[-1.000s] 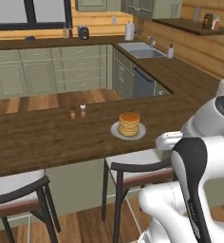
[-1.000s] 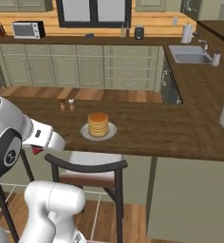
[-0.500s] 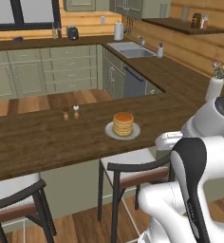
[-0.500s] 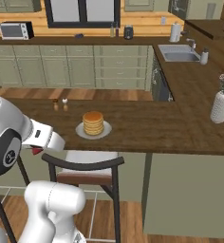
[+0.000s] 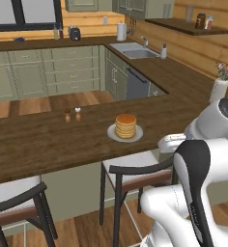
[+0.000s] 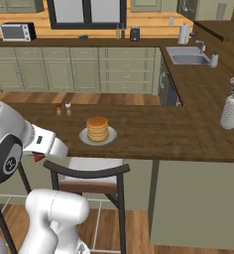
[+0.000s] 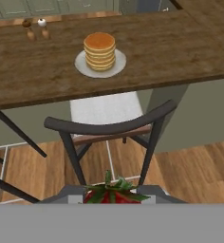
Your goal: Take the strawberry from the fridge and place it on top of the pancake, located on the dining counter.
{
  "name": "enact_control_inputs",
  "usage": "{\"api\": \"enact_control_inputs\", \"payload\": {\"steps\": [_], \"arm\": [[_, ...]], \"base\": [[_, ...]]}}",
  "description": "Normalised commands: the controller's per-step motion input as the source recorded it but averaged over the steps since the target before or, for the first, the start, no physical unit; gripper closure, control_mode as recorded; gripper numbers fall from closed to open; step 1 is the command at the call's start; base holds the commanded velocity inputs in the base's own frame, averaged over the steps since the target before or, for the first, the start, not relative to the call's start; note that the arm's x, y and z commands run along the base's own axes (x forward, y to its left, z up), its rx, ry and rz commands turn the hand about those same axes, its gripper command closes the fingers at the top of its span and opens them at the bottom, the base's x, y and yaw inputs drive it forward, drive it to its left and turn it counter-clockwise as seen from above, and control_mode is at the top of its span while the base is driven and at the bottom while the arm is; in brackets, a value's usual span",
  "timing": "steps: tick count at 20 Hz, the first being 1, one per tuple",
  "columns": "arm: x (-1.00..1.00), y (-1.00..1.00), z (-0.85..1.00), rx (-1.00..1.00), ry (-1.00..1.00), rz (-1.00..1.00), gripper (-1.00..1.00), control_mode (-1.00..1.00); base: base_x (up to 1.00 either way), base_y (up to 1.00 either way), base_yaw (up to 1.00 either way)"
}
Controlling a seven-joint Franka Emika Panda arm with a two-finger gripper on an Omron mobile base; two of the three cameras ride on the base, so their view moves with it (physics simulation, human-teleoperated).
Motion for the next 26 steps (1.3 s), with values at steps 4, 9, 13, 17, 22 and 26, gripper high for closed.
{"api": "enact_control_inputs", "payload": {"steps": [4,9,13,17,22,26], "arm": [[0.7,0.07,0.18,-0.06,0.0,0.0,1.0,-1.0],[1.0,0.04,0.15,-0.02,0.03,0.04,1.0,-1.0],[1.0,0.0,0.0,0.0,0.03,0.02,1.0,-1.0],[1.0,0.03,0.0,0.03,0.01,0.05,1.0,-1.0],[1.0,0.02,-0.11,0.1,0.0,0.08,1.0,-1.0],[1.0,0.0,-0.35,0.08,0.01,0.07,1.0,-1.0]], "base": [[0.0,0.0,0.0],[0.0,0.0,0.0],[0.0,0.0,0.0],[0.0,0.0,0.0],[0.0,0.0,0.0],[0.0,0.0,0.0]]}}
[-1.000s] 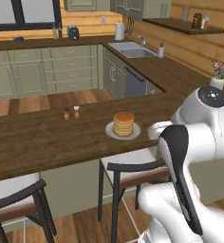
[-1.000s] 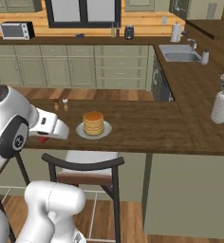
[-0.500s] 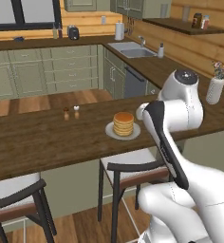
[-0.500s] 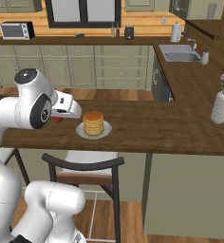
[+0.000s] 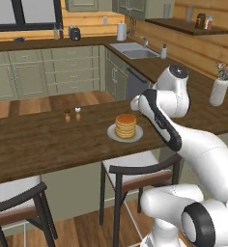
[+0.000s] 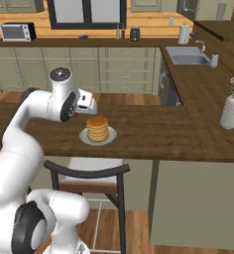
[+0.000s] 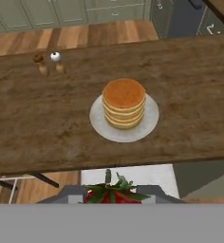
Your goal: Take the strawberry from the fridge and place it on top of the pancake, located on the dining counter.
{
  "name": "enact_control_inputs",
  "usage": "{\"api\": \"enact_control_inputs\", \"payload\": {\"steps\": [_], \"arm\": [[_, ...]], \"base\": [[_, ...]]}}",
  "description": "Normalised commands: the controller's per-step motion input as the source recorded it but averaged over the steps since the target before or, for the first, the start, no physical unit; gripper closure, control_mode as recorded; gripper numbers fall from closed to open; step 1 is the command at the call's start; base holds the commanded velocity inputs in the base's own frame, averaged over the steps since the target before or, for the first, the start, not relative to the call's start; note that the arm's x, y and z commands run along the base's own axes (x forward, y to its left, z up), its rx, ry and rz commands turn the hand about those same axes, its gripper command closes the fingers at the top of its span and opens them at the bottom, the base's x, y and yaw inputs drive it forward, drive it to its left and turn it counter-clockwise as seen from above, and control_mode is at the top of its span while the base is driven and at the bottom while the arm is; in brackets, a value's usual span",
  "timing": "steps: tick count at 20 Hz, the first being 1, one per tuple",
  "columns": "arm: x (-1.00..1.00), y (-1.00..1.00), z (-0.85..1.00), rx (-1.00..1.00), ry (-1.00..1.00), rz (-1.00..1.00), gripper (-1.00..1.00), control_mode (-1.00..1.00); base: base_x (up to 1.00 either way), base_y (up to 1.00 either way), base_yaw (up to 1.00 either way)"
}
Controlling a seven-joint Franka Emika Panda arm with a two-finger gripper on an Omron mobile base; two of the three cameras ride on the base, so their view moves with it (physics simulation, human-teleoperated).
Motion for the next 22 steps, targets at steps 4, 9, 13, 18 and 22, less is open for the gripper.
{"api": "enact_control_inputs", "payload": {"steps": [4,9,13,18,22], "arm": [[1.0,0.04,-0.38,-0.02,0.09,0.0,1.0,-1.0],[1.0,0.0,-0.35,-0.1,0.17,0.0,1.0,-1.0],[1.0,0.0,-0.57,-0.03,0.01,0.0,1.0,-1.0],[0.81,0.0,-0.54,0.0,0.0,0.0,1.0,-1.0],[0.63,0.0,-0.43,0.0,0.0,0.0,1.0,-1.0]], "base": [[0.0,0.0,0.0],[0.0,0.0,0.0],[0.0,0.0,0.0],[0.0,0.0,0.0],[0.0,0.0,0.0]]}}
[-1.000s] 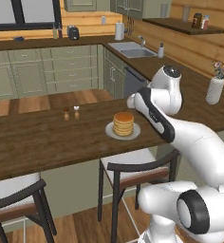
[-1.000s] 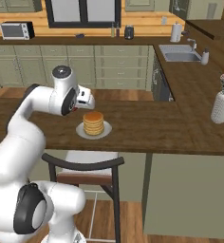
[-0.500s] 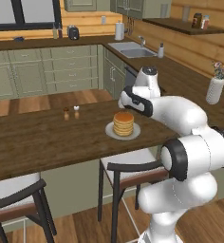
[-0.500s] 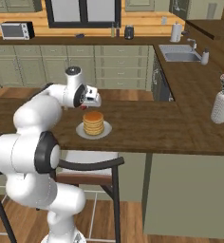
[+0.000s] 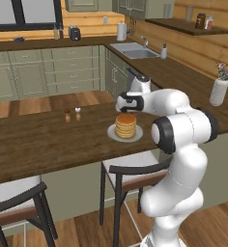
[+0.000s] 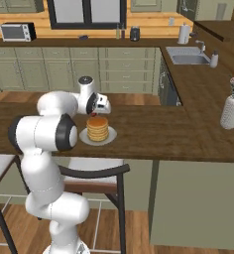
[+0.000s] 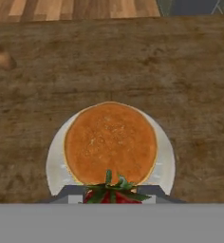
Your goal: Take the strawberry from the fridge and place it on top of the pancake, located on the dining counter.
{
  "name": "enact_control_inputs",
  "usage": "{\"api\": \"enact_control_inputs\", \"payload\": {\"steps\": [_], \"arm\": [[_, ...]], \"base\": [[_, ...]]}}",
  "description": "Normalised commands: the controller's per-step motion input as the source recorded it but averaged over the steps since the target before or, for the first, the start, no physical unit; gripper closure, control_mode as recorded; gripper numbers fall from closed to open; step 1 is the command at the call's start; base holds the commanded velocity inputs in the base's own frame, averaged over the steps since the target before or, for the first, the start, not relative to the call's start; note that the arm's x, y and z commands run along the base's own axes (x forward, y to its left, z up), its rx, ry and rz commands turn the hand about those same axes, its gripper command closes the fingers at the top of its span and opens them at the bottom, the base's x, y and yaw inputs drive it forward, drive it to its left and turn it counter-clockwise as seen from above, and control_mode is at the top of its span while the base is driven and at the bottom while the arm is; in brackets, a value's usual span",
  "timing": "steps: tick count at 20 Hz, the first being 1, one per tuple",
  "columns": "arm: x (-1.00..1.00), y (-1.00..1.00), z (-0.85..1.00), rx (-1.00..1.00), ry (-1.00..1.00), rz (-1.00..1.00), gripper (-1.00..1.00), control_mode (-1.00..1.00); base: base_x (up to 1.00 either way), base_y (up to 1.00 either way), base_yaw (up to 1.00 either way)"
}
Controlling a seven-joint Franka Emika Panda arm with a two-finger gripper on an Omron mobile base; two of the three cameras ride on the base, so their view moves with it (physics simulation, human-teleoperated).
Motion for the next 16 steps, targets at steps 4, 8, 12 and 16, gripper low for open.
{"api": "enact_control_inputs", "payload": {"steps": [4,8,12,16], "arm": [[0.43,0.0,-0.34,-0.02,0.0,0.0,1.0,-1.0],[0.11,0.0,-0.31,-0.04,0.03,0.0,1.0,-1.0],[-0.06,0.0,-0.25,-0.03,0.07,0.0,1.0,-1.0],[-0.06,0.0,-0.17,0.0,0.08,0.0,1.0,-1.0]], "base": [[0.0,0.0,0.0],[0.0,0.0,0.0],[0.0,0.0,0.0],[0.0,0.0,0.0]]}}
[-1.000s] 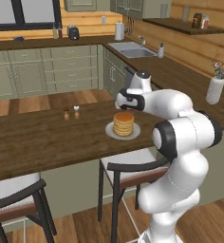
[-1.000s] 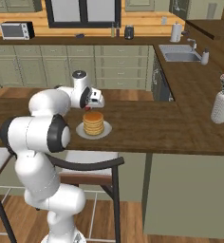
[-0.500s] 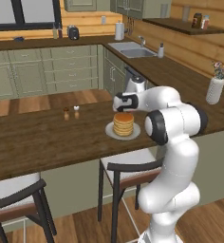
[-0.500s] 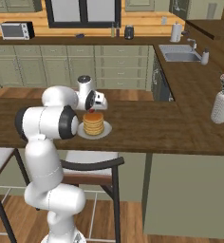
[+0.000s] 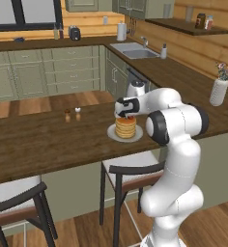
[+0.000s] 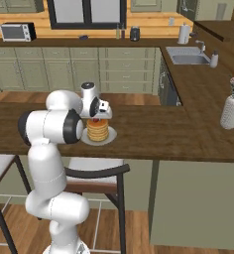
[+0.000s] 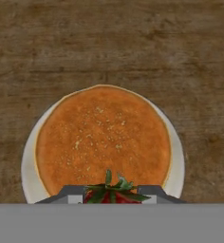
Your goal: Take the strawberry from the fridge and place it on top of the pancake, located on the dining counter.
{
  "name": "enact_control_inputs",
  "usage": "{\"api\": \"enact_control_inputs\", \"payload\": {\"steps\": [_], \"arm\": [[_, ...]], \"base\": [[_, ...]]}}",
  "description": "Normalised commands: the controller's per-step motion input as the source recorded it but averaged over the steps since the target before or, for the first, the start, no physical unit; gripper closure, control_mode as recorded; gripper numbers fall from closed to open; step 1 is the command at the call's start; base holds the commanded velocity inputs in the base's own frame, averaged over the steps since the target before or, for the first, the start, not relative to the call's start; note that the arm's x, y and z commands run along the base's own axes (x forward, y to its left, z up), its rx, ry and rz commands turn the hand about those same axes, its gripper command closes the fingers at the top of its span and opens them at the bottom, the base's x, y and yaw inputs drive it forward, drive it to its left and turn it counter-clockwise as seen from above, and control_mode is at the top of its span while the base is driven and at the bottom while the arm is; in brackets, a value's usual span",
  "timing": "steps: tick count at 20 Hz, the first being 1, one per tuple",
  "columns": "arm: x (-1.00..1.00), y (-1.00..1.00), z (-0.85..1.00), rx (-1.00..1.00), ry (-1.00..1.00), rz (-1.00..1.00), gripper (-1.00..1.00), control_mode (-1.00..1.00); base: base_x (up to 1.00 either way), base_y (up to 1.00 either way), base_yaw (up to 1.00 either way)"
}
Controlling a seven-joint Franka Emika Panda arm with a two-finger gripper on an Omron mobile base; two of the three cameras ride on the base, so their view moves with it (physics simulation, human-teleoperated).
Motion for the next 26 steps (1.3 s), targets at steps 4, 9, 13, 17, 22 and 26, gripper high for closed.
{"api": "enact_control_inputs", "payload": {"steps": [4,9,13,17,22,26], "arm": [[0.0,0.01,-0.01,0.0,0.01,0.0,1.0,-1.0],[0.06,0.0,0.0,0.0,0.0,0.0,1.0,-1.0],[0.14,0.02,0.0,0.0,0.0,0.0,1.0,-1.0],[0.14,0.1,-0.04,0.0,0.0,0.0,1.0,-1.0],[0.05,0.06,-0.12,0.0,0.03,0.0,1.0,-1.0],[0.0,0.0,-0.12,0.0,0.06,0.0,1.0,-1.0]], "base": [[0.0,0.0,0.0],[0.0,0.0,0.0],[0.0,0.0,0.0],[0.0,0.0,0.0],[0.0,0.0,0.0],[0.0,0.0,0.0]]}}
